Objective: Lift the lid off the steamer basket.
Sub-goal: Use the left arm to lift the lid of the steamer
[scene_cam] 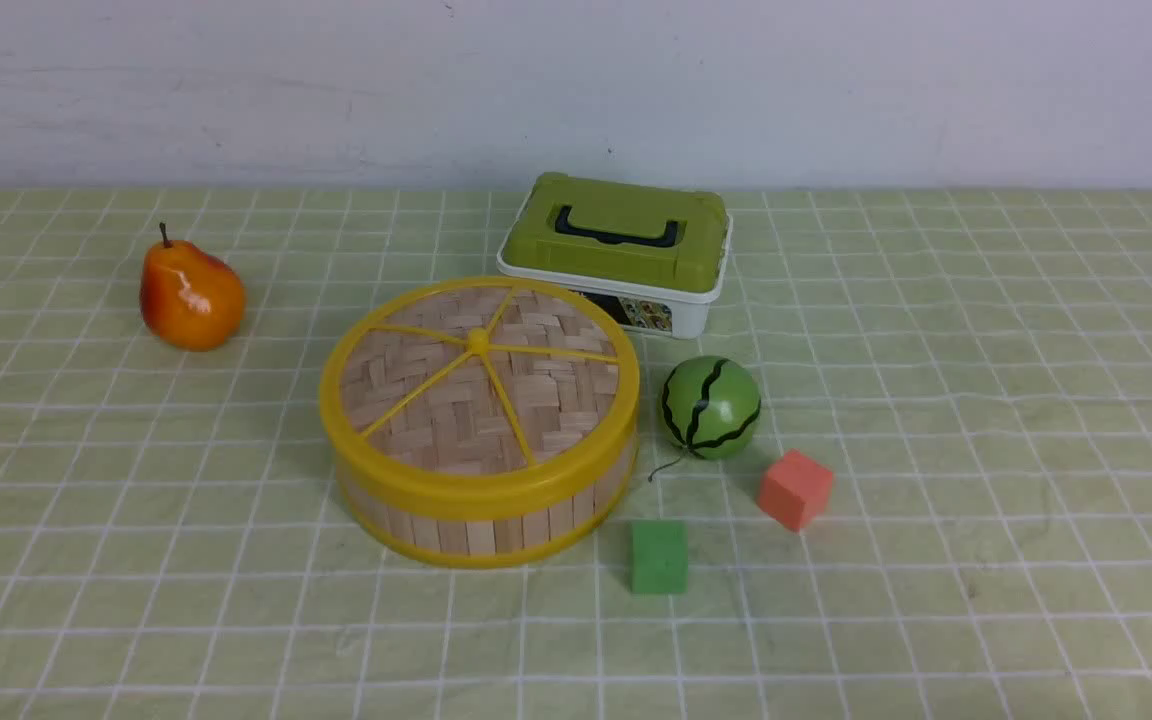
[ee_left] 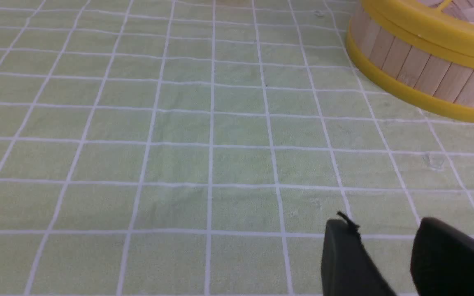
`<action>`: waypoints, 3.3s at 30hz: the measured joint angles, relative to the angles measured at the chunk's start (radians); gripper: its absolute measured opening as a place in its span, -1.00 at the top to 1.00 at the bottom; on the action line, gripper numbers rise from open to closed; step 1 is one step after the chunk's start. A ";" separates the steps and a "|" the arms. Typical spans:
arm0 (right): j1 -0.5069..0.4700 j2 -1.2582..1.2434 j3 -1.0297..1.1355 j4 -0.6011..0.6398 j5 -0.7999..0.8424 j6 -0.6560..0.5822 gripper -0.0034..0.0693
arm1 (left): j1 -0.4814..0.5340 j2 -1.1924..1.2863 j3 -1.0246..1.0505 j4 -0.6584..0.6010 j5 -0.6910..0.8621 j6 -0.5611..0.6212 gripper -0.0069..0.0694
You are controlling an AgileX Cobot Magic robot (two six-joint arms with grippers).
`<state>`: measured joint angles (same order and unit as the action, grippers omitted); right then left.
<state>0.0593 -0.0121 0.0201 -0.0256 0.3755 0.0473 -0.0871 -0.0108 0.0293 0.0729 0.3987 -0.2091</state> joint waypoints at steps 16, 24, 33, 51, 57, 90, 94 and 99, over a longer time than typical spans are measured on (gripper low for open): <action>0.000 0.000 0.000 0.000 0.000 0.000 0.24 | 0.000 0.000 0.000 0.000 0.000 0.000 0.19; 0.000 0.000 0.000 0.000 0.000 0.000 0.24 | 0.000 0.000 0.000 0.000 0.000 0.000 0.19; 0.000 0.000 0.000 0.000 0.000 0.000 0.24 | 0.000 0.000 0.000 0.001 0.000 0.000 0.19; 0.000 0.000 0.000 0.000 0.000 0.000 0.24 | 0.000 0.000 0.000 0.018 -0.520 0.001 0.19; 0.000 0.000 0.000 0.000 0.000 0.000 0.24 | 0.000 0.000 0.000 0.019 -0.866 -0.080 0.19; 0.000 0.000 0.000 -0.001 0.000 0.000 0.24 | -0.011 1.557 -1.559 -0.676 0.582 0.246 0.85; 0.000 0.000 0.000 -0.001 0.000 0.000 0.24 | -0.104 1.795 -1.849 -0.661 0.785 0.263 0.85; 0.000 0.000 0.000 -0.001 0.000 0.000 0.24 | -0.277 1.973 -2.119 -0.210 0.837 0.059 0.85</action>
<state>0.0593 -0.0121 0.0201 -0.0265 0.3755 0.0473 -0.3646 1.9621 -2.0897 -0.1368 1.2357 -0.1499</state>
